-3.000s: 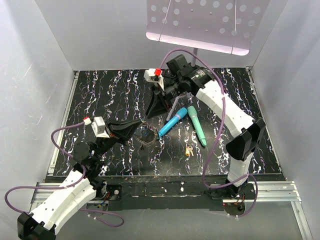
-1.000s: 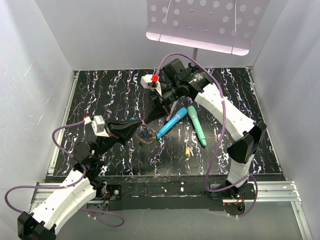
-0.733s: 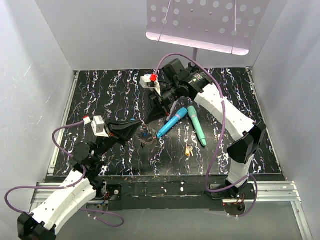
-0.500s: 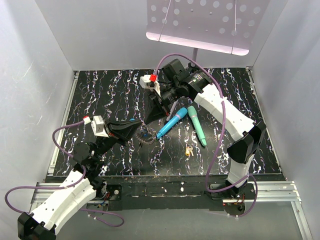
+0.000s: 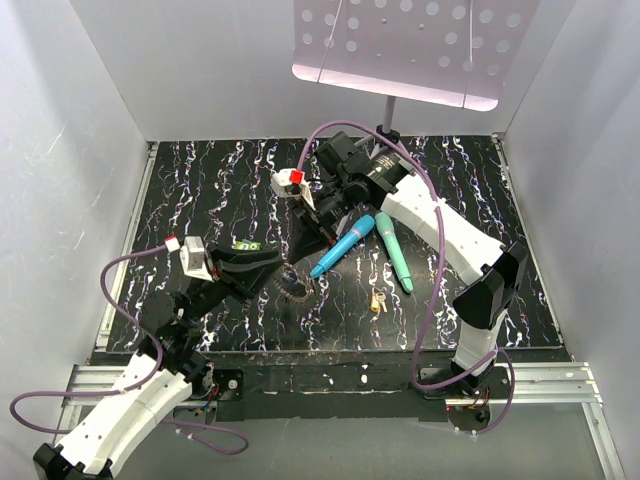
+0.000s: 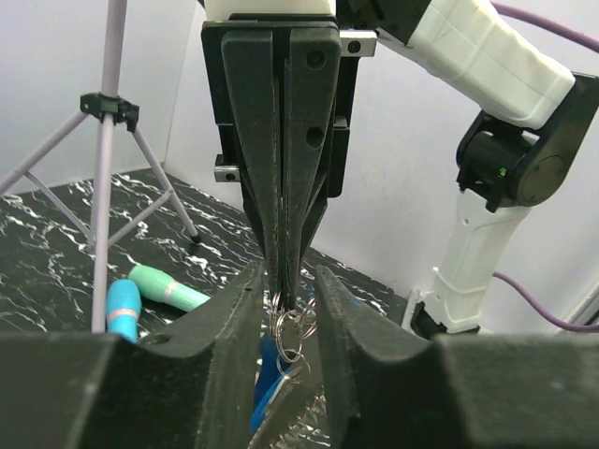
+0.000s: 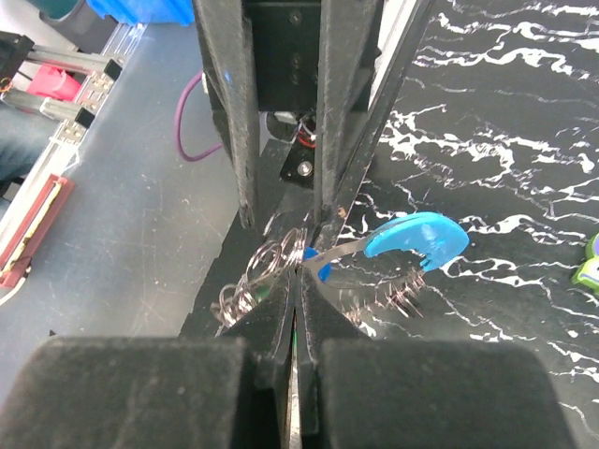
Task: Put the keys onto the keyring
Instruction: Adjust the keyring.
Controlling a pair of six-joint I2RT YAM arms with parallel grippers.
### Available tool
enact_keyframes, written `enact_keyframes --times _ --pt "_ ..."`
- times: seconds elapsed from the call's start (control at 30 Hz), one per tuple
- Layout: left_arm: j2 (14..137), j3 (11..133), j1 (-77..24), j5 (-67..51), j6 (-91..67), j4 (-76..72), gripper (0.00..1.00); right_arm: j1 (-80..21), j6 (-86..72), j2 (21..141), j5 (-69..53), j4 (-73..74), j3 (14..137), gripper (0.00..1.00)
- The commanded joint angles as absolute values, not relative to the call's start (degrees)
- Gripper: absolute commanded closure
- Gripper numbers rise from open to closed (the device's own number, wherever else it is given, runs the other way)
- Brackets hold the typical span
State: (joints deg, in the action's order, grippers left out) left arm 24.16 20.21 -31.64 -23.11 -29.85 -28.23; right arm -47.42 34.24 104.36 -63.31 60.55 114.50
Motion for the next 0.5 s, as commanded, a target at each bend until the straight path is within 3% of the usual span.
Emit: enact_keyframes --times 0.0,0.27,0.47 --pt "20.1 22.0 -31.6 -22.9 -31.3 -15.2 0.66 -47.8 38.6 102.2 -64.0 64.4 113.6 0.99" --pt "15.4 30.7 -31.6 -16.5 -25.9 13.0 0.47 -49.3 46.7 102.1 -58.3 70.4 111.3 0.99" --pt "15.4 32.3 -31.6 -21.0 -20.4 17.2 0.52 -50.4 48.2 102.7 -55.9 71.5 110.4 0.99"
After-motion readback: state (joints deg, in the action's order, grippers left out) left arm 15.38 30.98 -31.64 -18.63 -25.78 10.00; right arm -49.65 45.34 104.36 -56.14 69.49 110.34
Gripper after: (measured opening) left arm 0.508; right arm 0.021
